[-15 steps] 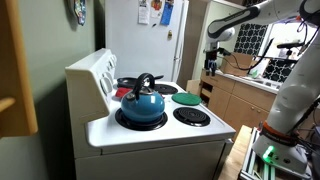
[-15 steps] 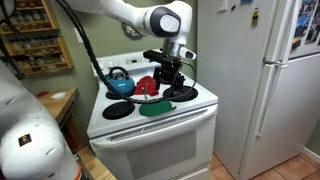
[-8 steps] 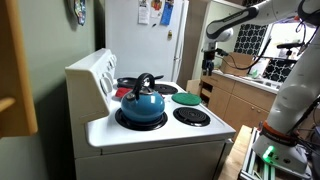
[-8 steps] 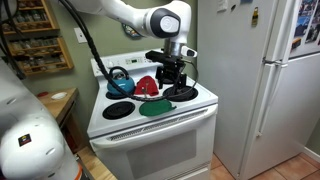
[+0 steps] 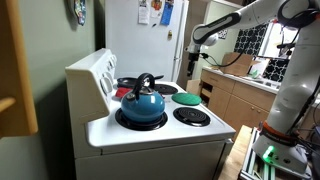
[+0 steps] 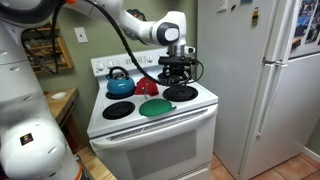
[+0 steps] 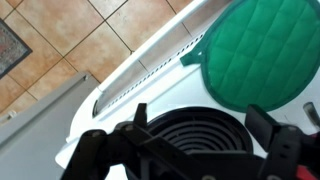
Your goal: Move the pan to to the front big plate on the stove and then put the green towel on the pan
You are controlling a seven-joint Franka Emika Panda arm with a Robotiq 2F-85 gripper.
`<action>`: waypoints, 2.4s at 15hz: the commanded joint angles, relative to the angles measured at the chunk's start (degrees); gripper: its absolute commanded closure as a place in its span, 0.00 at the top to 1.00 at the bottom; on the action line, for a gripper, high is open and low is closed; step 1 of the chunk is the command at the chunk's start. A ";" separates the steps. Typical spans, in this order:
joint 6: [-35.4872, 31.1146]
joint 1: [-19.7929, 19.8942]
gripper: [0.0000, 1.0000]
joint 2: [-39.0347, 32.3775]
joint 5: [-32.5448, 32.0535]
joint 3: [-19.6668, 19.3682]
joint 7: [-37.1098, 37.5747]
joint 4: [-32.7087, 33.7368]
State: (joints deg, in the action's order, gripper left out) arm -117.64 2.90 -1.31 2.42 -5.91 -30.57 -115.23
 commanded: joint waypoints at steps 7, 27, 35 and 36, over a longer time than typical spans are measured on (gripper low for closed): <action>-0.31 0.33 1.00 -2.22 -0.09 1.91 -2.25 2.81; -1.48 4.06 1.00 -18.61 8.24 6.95 -36.58 20.59; -1.86 4.67 1.00 -21.90 9.14 8.23 -42.58 24.01; -1.86 4.68 1.00 -22.29 9.13 8.34 -42.69 24.39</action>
State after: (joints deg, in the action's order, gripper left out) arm -119.64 7.06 -23.59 11.86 1.83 -73.46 -90.97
